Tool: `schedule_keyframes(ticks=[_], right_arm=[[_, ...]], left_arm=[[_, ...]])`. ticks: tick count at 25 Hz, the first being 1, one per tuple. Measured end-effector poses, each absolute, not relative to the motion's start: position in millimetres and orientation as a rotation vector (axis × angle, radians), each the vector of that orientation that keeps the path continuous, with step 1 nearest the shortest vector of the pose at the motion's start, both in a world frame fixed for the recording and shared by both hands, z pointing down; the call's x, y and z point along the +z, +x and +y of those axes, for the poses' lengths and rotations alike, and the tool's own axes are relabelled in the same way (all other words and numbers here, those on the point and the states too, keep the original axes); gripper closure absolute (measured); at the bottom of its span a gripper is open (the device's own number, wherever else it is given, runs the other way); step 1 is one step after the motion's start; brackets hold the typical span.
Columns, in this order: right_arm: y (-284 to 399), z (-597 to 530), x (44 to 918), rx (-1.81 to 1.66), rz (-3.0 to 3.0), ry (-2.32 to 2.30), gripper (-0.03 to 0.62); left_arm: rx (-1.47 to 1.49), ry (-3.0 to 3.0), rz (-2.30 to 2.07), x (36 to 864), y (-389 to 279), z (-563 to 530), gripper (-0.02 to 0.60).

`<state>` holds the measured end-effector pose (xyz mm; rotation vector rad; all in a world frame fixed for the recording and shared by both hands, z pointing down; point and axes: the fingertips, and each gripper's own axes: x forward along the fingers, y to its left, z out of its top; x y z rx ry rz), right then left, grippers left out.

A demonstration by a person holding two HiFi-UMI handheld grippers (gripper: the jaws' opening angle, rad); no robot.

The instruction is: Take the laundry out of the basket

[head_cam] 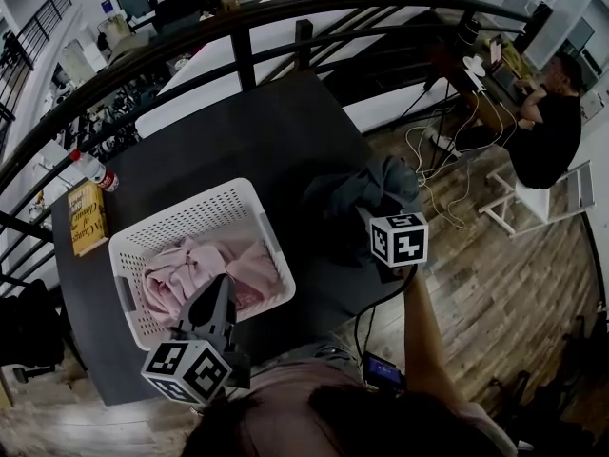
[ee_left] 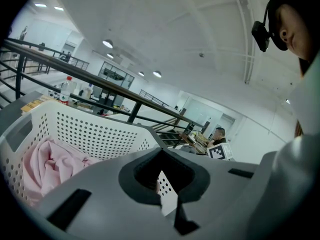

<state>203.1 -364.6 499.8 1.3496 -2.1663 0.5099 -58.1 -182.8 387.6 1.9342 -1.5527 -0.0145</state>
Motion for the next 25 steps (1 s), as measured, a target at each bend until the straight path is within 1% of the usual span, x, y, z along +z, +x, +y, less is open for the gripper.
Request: schedule_keyframes(ticks=[4,8,15,25], right_arm=[[205,-355,493,0.484,-2.181,1.347,0.361],[205,-349,485,0.459,-2.192,1.351,0.342],[206,-349,464,0.388,-2.210,1.408,0.342],[208,-347,461,0.401,-2.202,1.438,0.342]], left_arm=[[-0.013,1.942,-1.545,387,-55,-183,0.583],[-0.024,1.955,-1.537,390,-55,-182,0.583],[-0.027,1.959,-1.532,387,-55,-179,0.583],[-0.052,1.968,-1.540,387,-64,-171,0.583]])
